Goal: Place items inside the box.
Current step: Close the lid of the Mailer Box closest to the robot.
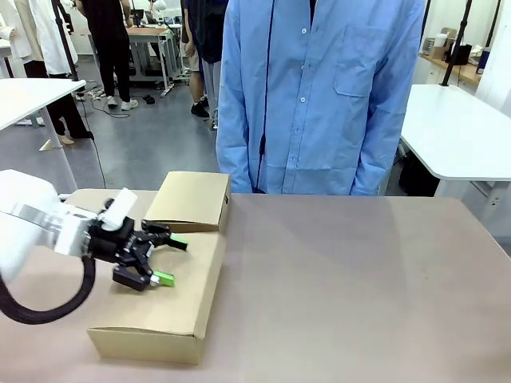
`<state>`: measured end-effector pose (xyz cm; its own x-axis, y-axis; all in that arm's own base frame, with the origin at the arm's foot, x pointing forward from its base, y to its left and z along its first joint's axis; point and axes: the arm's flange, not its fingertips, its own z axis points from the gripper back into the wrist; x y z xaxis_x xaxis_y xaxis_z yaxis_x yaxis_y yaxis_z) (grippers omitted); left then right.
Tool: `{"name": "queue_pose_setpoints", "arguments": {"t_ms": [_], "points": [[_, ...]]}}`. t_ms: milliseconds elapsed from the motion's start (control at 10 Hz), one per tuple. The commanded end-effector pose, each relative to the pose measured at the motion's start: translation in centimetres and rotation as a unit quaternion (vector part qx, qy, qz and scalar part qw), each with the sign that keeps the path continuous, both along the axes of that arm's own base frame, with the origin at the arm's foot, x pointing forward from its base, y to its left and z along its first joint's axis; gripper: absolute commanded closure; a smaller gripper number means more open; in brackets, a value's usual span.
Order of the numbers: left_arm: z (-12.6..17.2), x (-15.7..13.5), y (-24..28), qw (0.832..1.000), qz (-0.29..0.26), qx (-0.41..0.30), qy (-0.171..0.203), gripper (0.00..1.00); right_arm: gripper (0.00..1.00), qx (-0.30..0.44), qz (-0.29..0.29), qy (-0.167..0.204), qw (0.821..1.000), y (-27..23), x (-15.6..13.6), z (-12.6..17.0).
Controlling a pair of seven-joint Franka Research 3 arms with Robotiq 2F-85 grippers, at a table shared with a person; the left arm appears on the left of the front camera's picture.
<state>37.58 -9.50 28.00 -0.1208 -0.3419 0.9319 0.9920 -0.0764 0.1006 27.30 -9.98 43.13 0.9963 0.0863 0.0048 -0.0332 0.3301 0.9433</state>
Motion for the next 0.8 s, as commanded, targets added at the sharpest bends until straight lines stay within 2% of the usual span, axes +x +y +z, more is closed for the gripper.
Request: {"name": "queue_pose_setpoints", "arguments": {"t_ms": [0,200,400,600,700], "points": [[-1.7,-8.5,-0.8,0.999,0.010,0.026,-0.039,0.00,0.00,0.008,-0.006,0.003,1.000,0.2,0.0,0.5],[-1.5,-8.5,-0.5,0.999,0.005,0.033,-0.037,0.00,0.00,0.008,-0.006,0.003,1.000,0.2,0.0,0.5],[0.0,-8.4,0.4,0.999,0.013,0.019,-0.035,0.00,0.00,0.008,-0.006,0.003,1.000,0.2,0.0,0.5],[5.2,-8.9,3.3,0.998,0.028,-0.055,0.012,0.00,0.00,0.008,-0.006,0.003,1.000,0.2,0.0,0.5],[8.1,-9.1,5.4,0.994,0.033,-0.094,0.051,0.00,0.00,0.008,-0.006,0.003,1.000,0.2,0.0,0.5]]}}
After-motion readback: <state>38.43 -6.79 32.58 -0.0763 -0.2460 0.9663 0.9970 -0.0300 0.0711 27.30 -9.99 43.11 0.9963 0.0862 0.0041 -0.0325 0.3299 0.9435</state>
